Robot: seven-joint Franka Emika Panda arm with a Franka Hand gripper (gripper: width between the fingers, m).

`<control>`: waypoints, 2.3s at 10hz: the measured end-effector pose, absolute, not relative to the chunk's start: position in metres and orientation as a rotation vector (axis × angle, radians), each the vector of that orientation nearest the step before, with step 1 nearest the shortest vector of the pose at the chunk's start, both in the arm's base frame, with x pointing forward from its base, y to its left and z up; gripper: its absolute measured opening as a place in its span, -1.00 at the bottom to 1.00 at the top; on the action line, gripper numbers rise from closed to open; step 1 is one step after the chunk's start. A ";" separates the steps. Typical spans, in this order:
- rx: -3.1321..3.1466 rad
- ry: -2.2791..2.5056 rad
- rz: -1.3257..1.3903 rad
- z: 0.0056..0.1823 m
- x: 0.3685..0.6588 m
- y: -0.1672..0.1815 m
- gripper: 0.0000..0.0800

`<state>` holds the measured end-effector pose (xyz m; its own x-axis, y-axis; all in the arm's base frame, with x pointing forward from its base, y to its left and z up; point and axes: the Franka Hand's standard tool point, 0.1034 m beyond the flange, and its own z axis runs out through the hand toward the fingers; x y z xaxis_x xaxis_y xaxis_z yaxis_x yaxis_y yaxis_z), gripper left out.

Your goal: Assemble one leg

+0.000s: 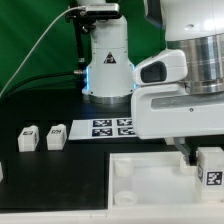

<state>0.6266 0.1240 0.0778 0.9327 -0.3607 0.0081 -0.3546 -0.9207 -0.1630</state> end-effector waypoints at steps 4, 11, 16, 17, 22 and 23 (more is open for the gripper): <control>-2.738 1.108 -0.003 0.077 0.628 0.120 -0.21; -2.217 1.770 0.079 0.074 0.627 0.111 -0.21; -2.676 1.117 -0.016 0.078 0.631 0.114 0.61; -2.734 0.972 -0.038 0.077 0.630 0.112 0.62; -2.990 -0.086 -0.156 0.073 0.630 0.108 0.62; -2.994 -0.101 -0.153 0.072 0.629 0.109 0.62</control>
Offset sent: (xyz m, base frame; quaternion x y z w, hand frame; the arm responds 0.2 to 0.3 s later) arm 0.0050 -0.0132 0.0031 0.0151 0.0073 0.2324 0.9725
